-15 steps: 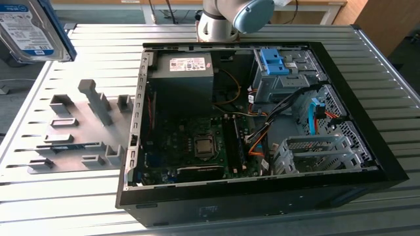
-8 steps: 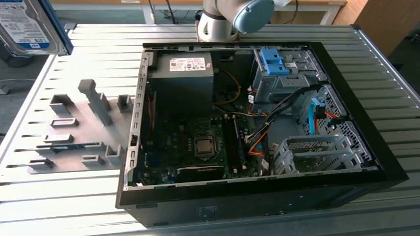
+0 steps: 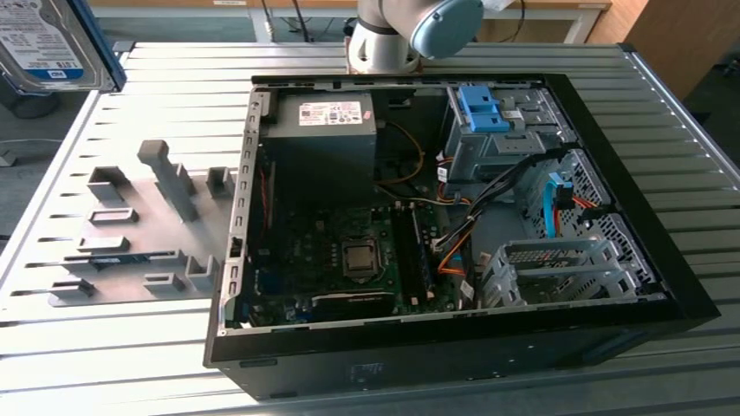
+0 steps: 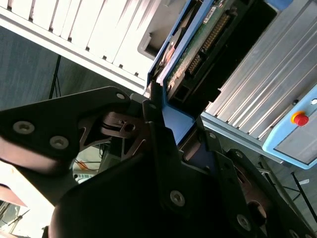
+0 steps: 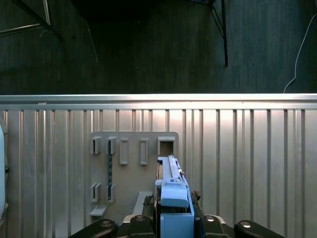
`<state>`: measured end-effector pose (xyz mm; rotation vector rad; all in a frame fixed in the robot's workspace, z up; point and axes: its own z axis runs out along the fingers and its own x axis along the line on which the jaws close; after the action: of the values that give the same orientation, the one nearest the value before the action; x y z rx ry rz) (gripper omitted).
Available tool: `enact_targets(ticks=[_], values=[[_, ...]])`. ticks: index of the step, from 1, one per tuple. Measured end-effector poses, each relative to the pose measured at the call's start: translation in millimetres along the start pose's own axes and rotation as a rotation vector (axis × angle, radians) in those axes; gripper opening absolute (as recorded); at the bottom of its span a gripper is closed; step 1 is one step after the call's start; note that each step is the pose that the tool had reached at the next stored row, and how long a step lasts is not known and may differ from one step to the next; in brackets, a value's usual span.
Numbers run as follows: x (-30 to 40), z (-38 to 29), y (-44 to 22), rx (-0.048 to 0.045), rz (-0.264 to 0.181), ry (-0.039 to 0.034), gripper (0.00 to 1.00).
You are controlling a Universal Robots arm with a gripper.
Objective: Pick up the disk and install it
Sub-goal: 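Pick up the disk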
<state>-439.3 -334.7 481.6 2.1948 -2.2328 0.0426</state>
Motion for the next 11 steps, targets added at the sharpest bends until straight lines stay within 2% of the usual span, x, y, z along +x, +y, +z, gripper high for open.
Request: enact_targets(ticks=[7,11], values=[[0.1,0.1,-8.0,0.0000,0.000,0.0000,0.36],[6.0,0.2,-10.6,-0.0001,0.000,0.0001,0.36]])
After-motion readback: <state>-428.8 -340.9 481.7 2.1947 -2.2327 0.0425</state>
